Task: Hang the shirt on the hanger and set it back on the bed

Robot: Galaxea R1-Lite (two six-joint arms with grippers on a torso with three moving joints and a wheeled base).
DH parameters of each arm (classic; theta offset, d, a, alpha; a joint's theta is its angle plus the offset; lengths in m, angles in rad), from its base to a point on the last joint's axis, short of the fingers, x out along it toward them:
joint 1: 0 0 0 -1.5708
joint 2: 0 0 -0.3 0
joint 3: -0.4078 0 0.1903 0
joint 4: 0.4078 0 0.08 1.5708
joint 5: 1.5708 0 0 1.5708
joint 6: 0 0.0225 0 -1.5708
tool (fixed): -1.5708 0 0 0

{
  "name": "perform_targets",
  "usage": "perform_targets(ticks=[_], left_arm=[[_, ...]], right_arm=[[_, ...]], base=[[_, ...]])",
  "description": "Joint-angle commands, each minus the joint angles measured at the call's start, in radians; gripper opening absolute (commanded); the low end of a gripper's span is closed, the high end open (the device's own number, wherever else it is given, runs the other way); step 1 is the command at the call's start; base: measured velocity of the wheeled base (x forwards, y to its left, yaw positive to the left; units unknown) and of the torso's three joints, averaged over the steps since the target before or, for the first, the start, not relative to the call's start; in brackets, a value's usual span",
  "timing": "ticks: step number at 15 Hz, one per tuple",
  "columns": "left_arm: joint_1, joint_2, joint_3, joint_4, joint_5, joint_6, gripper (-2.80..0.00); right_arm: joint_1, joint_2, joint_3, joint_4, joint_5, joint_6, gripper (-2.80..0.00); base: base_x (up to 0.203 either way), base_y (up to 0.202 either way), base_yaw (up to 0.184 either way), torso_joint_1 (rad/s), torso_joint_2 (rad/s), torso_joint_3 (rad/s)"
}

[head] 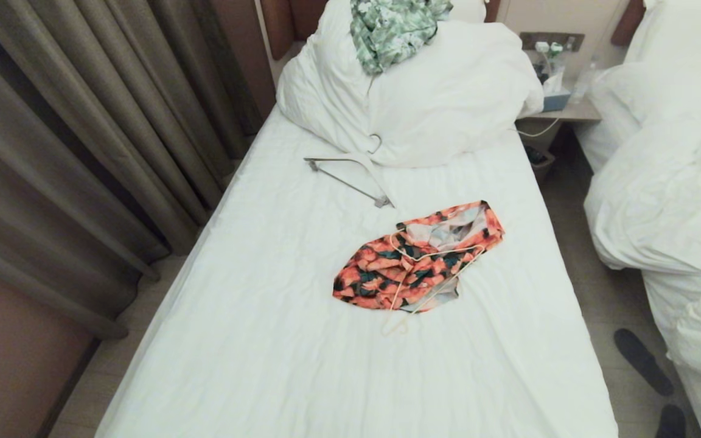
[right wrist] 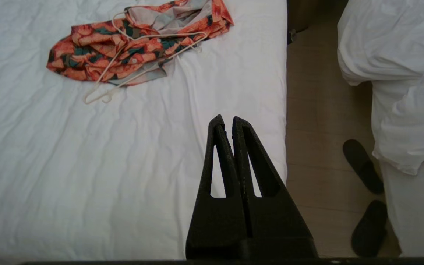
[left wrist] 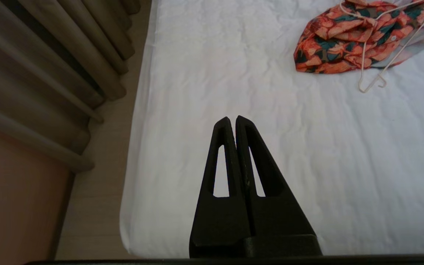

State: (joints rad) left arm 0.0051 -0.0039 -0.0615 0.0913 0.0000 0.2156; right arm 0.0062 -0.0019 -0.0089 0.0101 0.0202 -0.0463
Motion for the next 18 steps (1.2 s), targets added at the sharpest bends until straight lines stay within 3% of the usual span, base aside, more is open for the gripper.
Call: perform_targets(ticks=[1,3,18], left_arm=[[0.0,0.004,0.005,0.001,-0.007,-0.065,-2.8],[-0.002,0.004,0.028,-0.002,-0.028,-0.137,-2.8],[-0.002,0.004,0.028,-0.002,-0.028,-0.144,-2.8]], right_arm=[[0.0,0.003,0.003,-0.001,0.0,0.01,-2.8],[0.001,0.003,0.003,-0.003,-0.002,0.023,-2.8],[0.001,0.003,0.003,-0.006,-0.001,0.023,-2.8]], base=[[0.0,0.0,0.0,0.0,0.0,0.0],[0.0,0.0,0.0,0.0,0.0,0.0],[0.0,0.0,0.0,0.0,0.0,0.0]])
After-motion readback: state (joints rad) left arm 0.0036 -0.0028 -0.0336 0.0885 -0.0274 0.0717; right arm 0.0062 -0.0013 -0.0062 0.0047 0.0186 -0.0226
